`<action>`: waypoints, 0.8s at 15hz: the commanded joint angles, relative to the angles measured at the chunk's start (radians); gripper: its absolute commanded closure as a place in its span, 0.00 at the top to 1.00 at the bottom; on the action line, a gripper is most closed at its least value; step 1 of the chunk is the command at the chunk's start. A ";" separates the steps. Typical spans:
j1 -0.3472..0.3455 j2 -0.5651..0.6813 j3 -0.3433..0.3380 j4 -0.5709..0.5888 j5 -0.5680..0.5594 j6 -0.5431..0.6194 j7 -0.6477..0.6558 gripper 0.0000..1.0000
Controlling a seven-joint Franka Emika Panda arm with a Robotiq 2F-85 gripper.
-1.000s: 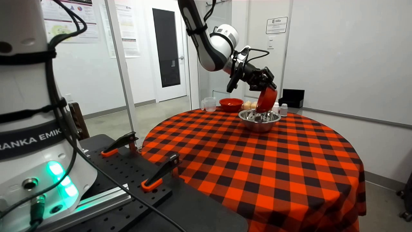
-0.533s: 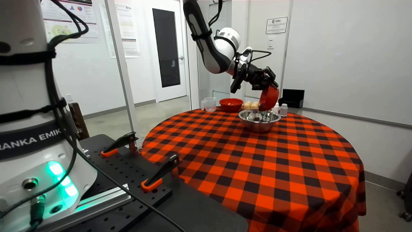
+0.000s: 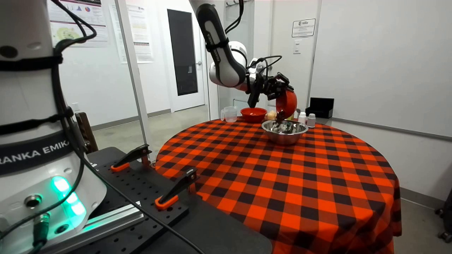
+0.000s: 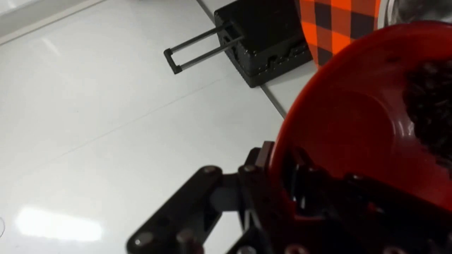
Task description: Pour the things in the red bowl into the silver bowl
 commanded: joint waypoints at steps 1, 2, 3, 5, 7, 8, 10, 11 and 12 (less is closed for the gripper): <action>0.002 -0.001 0.033 -0.044 -0.138 -0.115 0.069 0.03; -0.005 0.002 0.043 -0.051 -0.160 -0.137 0.071 0.03; -0.012 0.003 0.050 -0.061 -0.176 -0.158 0.073 0.03; -0.028 0.002 0.059 -0.079 -0.201 -0.189 0.079 0.03; -0.041 0.003 0.062 -0.091 -0.229 -0.220 0.094 0.03; -0.040 0.004 0.060 -0.098 -0.259 -0.245 0.116 0.03; -0.063 0.004 0.077 -0.099 -0.251 -0.251 0.107 0.03; -0.079 -0.003 0.090 -0.102 -0.216 -0.231 0.077 0.03; -0.097 -0.034 0.106 -0.123 -0.168 -0.196 0.032 0.03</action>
